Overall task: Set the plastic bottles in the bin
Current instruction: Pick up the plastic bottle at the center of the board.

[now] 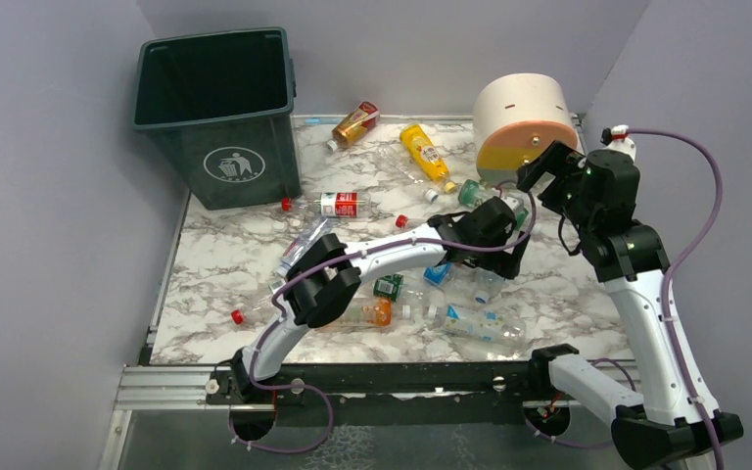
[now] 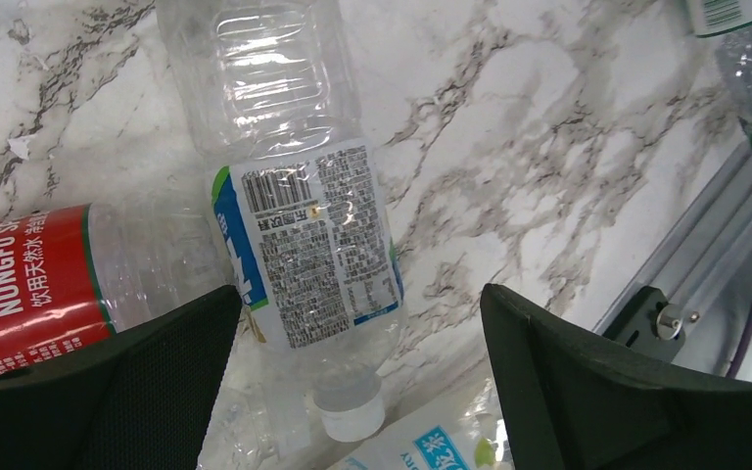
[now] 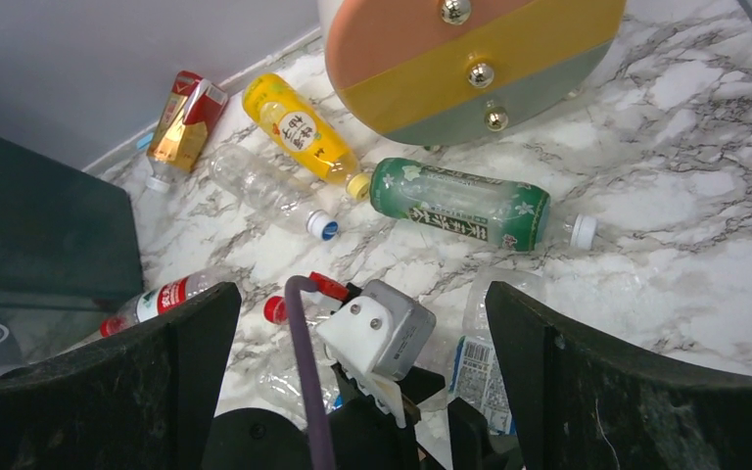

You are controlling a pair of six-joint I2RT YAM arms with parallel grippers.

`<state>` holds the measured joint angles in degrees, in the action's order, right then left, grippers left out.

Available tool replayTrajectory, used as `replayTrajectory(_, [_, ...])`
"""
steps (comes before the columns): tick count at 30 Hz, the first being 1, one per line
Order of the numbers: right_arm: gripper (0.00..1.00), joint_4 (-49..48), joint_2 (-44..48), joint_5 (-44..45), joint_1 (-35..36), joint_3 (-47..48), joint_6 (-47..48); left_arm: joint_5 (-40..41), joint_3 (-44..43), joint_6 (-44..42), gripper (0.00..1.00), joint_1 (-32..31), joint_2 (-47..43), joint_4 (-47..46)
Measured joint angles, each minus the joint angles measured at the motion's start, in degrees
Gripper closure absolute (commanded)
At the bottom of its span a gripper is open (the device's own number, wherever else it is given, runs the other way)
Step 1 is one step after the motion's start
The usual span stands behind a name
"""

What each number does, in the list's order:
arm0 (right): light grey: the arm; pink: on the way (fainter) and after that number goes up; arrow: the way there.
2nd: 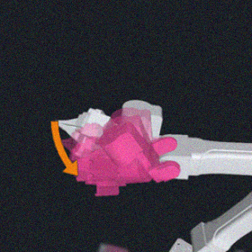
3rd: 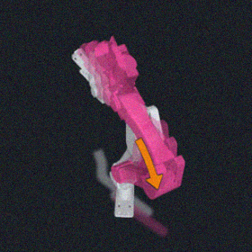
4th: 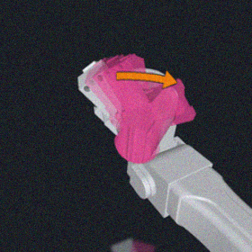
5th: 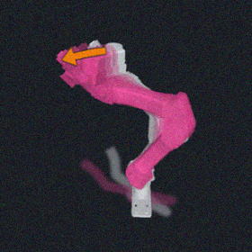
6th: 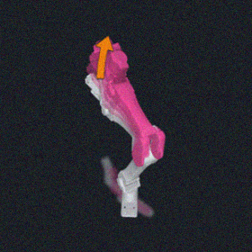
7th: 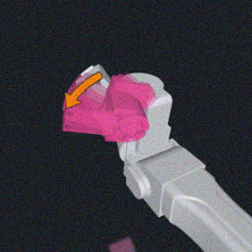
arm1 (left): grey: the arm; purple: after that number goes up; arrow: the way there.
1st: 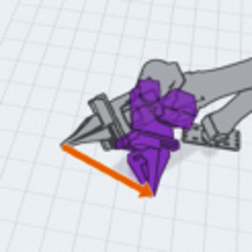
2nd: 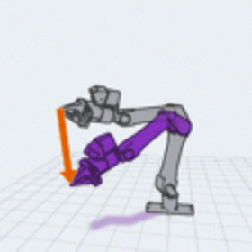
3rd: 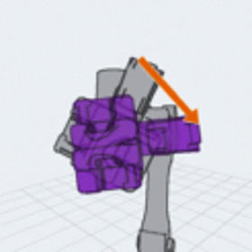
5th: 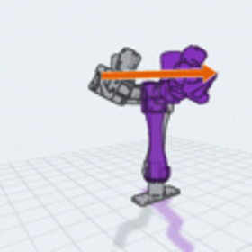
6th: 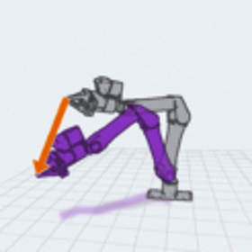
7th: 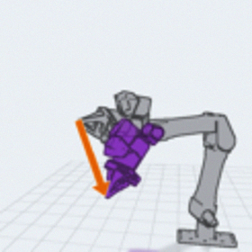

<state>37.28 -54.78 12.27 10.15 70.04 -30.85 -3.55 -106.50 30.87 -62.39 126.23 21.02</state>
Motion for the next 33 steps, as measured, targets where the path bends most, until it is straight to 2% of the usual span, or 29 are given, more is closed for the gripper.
replayTrajectory(19, [0.00,-0.1,-0.9,-2.6,0.0,-1.8,0.1,3.0,-6.4,-0.3,0.01,-0.4,5.4,3.9])
replayTrajectory(27, [0.00,-0.2,-0.8,-4.2,0.0,-1.8,0.1,4.5,-6.6,-1.0,0.02,-0.7,8.5,5.8])
replayTrajectory(33, [0.01,-0.5,-0.8,-5.2,0.0,-2.2,0.1,6.0,-6.6,-1.4,0.16,-0.9,8.9,6.3])
